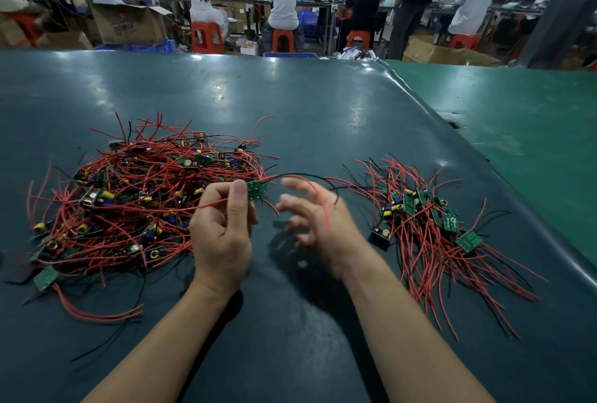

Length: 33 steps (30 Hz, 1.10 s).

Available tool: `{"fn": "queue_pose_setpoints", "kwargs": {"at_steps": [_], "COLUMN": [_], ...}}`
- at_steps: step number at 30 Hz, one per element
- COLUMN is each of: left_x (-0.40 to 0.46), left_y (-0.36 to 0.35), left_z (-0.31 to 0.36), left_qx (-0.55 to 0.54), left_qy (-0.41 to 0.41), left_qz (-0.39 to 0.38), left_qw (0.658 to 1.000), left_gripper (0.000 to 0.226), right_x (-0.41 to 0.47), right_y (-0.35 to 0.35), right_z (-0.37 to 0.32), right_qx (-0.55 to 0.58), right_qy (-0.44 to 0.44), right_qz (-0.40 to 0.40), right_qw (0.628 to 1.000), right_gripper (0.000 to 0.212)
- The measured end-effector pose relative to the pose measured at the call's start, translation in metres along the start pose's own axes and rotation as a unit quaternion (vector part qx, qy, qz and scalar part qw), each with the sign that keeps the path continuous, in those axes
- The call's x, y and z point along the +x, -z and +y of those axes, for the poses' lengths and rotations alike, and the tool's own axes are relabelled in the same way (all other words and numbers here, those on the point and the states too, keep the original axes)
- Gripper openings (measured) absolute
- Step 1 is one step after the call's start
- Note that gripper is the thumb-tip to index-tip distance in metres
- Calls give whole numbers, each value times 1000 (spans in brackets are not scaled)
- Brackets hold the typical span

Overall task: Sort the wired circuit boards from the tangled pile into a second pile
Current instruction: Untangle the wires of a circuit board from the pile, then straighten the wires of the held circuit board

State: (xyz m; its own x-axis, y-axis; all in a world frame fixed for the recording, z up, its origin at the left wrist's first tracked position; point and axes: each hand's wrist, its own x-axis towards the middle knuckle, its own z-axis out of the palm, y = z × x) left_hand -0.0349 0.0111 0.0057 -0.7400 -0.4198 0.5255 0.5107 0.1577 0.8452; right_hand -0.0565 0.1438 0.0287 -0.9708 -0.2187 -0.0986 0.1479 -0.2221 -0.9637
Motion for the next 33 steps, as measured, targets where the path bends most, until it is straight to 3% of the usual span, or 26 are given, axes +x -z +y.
{"fn": "queue_pose_setpoints", "kwargs": {"at_steps": [3,7,12,16,18,22,28,33], "left_x": [0,3,3,4,4,4,3,7], "left_y": [-1,-1,-1,-1,-1,-2,-2,-2], "left_z": [0,4,7,5,4,3,4,0], "left_qx": [17,-88,-154,-178,-146,-107,-32,-32], "left_qy": [5,105,147,186,184,187,97,94], "left_qz": [-37,-46,-59,-96,-95,-72,-32,44], "left_qw": [999,990,975,962,967,974,994,994], "left_gripper": [41,35,30,30,45,38,42,37], "right_x": [-6,-10,-10,-12,-10,-7,-6,-8], "right_y": [-13,-20,-23,-22,-22,-20,-22,-21], "right_z": [10,13,14,12,12,12,16,14], "right_qx": [-53,-91,-86,-42,-12,8,-53,-46], "right_qy": [87,187,201,201,197,198,245,231], "right_qz": [-101,-71,-61,-86,-67,-13,40,67], "right_qw": [990,976,974,975,978,980,967,970], "right_gripper": [38,40,38,21,19,17,20,18]}}
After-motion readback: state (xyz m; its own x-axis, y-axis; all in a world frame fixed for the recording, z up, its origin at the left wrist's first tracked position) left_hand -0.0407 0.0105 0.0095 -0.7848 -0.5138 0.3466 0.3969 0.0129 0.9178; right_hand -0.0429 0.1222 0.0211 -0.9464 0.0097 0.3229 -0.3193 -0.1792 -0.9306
